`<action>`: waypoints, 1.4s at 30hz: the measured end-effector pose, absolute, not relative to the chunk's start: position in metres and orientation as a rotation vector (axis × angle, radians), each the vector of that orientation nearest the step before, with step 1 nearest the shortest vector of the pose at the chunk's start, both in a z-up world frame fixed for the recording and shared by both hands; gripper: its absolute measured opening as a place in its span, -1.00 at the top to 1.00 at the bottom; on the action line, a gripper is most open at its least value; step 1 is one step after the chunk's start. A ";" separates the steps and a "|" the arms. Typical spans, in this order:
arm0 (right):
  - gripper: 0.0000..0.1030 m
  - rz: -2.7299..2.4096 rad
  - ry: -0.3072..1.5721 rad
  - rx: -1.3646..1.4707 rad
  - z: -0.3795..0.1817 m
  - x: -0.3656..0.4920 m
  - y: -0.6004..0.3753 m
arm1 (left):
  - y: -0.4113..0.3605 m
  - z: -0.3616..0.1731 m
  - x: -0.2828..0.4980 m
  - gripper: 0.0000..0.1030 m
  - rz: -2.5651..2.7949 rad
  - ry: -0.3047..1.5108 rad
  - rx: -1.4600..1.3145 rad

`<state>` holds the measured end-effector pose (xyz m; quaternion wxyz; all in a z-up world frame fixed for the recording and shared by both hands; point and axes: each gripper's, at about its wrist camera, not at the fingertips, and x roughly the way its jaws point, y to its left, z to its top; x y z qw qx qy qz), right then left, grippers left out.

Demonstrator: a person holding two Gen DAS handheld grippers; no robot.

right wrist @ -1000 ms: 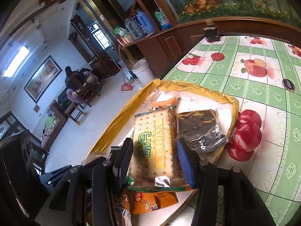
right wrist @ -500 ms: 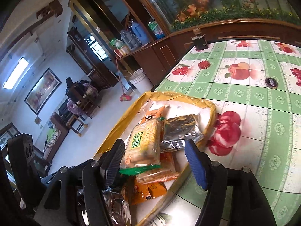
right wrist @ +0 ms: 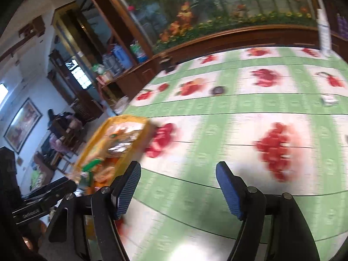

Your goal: Organize snacks

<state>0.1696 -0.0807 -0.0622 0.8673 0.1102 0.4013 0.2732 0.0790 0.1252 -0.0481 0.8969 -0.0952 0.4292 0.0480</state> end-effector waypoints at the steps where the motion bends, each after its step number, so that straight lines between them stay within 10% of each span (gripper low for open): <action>1: -0.45 0.541 0.840 0.230 -0.064 0.170 -0.094 | 0.114 -0.053 0.081 -0.38 0.075 0.912 -0.189; 27: -0.39 0.122 0.908 0.012 -0.103 0.333 -0.224 | 0.042 -0.108 0.110 -0.39 0.000 1.095 -0.022; 32: 0.32 0.118 0.921 -0.047 -0.105 0.340 -0.218 | 0.046 -0.107 0.109 -0.40 0.009 1.093 -0.033; 42: 0.36 0.311 0.902 -0.031 -0.096 0.262 -0.175 | 0.051 -0.106 0.092 -0.40 0.033 1.085 -0.017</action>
